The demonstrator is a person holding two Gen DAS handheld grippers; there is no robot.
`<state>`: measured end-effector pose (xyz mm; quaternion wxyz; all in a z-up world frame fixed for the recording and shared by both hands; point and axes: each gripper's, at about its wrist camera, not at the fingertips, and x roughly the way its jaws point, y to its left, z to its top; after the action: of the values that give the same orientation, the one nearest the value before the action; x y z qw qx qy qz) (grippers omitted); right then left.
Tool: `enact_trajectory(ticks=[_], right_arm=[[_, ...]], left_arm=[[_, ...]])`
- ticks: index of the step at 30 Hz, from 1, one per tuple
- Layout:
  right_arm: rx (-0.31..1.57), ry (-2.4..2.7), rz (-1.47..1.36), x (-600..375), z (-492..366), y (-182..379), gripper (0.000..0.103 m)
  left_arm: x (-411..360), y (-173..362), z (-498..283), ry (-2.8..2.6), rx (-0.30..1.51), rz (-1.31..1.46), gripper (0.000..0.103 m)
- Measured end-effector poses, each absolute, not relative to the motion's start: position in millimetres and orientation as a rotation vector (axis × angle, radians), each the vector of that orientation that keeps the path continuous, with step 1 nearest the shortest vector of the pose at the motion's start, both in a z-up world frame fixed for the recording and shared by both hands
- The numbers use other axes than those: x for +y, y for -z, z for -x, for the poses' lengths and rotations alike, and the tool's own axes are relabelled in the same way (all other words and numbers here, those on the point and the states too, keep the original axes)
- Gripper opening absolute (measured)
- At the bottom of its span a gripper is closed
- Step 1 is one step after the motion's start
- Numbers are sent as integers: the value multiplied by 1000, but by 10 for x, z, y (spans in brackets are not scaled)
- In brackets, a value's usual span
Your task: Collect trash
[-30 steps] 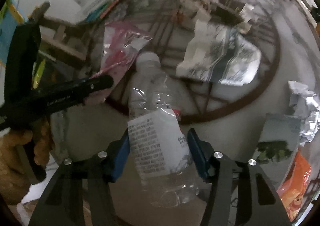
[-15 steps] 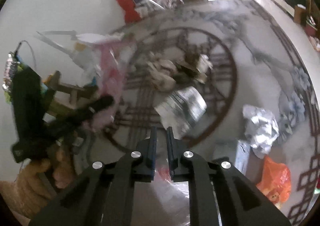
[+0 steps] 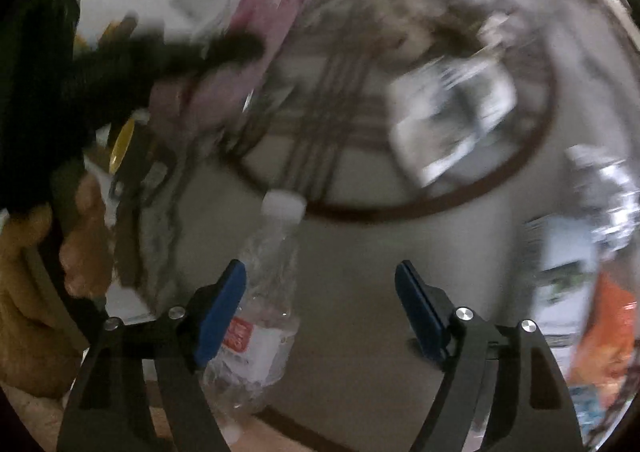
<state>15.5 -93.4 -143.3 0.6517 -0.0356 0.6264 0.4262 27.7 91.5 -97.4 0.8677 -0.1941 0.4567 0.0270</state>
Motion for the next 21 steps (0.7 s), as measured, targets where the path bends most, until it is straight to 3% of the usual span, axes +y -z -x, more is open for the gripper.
enact_trajectory(ticks=[14,16,17,21], right_arm=[[1602,-1080,120,-490,322,1712,79],[1617,-1079,119,-493,341,1737,69],[1617,-1071,117,-502,335,1749,54],[1566,-1065,32,-601,227,1652,52]], left_arm=[[1078,932,-166,-99,944,400,28],[1074,930,-165,-97,943,400,28],[1070,928,-167,-94,943,399,28],[1041,889,-178,-82,933,395,28]])
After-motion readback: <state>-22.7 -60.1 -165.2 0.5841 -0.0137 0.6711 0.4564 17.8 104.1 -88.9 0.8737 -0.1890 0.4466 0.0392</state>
